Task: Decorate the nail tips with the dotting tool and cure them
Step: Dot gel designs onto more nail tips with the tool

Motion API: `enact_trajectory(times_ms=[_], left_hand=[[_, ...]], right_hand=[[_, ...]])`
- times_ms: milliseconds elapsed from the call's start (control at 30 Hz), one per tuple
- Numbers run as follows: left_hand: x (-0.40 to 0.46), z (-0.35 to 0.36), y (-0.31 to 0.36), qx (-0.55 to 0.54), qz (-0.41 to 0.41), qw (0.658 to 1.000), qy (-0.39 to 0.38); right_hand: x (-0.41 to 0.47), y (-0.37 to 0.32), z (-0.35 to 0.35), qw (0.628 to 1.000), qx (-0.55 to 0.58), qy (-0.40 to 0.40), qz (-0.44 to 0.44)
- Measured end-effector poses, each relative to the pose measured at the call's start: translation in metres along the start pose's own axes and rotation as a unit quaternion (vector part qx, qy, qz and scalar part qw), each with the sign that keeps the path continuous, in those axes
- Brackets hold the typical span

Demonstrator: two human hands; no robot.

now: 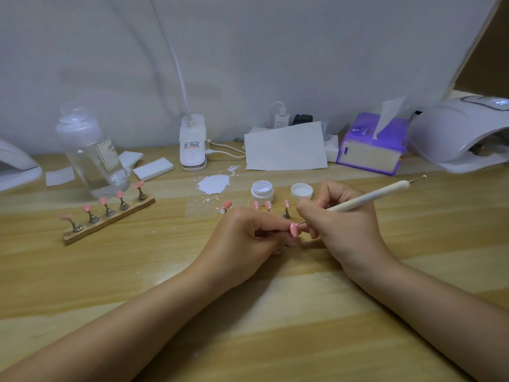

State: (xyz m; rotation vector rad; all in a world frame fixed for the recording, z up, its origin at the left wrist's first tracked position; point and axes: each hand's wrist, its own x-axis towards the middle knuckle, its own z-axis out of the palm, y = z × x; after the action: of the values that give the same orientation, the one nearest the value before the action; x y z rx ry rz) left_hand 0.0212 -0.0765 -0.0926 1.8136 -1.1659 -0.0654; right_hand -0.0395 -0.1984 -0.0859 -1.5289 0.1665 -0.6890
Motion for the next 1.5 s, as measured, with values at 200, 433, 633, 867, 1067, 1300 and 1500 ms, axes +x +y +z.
enact_trajectory(times_ms=[200, 433, 633, 867, 1067, 1300, 1500], left_hand=[[0.0007, 0.0, -0.0017, 0.016, 0.003, 1.0, 0.003], [0.0006, 0.0001, -0.0006, 0.004, 0.004, 1.0, 0.001], [0.0004, 0.0001, -0.0006, 0.003, 0.006, 1.0, -0.002], [0.0005, 0.0005, 0.0006, 0.016, 0.003, 1.0, 0.008], [-0.0001, 0.0002, -0.0011, 0.006, 0.01, 1.0, 0.007], [0.0004, 0.0003, -0.0047, -0.008, -0.005, 1.0, -0.001], [0.0003, 0.0002, -0.0052, -0.007, 0.002, 1.0, -0.005]], right_hand=[[-0.0009, -0.0012, 0.0001, 1.0, 0.02, -0.007, 0.009], [-0.0008, -0.0019, 0.0008, 1.0, 0.013, -0.011, 0.008], [-0.0007, -0.0027, 0.0012, 1.0, 0.01, -0.01, 0.01], [-0.001, -0.0029, 0.0017, 1.0, 0.012, -0.011, 0.012], [-0.0007, -0.0024, 0.0017, 1.0, 0.01, -0.009, 0.016], [-0.0003, -0.0015, 0.001, 1.0, 0.01, -0.003, 0.02], [-0.0003, -0.0007, 0.0007, 1.0, 0.019, -0.007, 0.019]])
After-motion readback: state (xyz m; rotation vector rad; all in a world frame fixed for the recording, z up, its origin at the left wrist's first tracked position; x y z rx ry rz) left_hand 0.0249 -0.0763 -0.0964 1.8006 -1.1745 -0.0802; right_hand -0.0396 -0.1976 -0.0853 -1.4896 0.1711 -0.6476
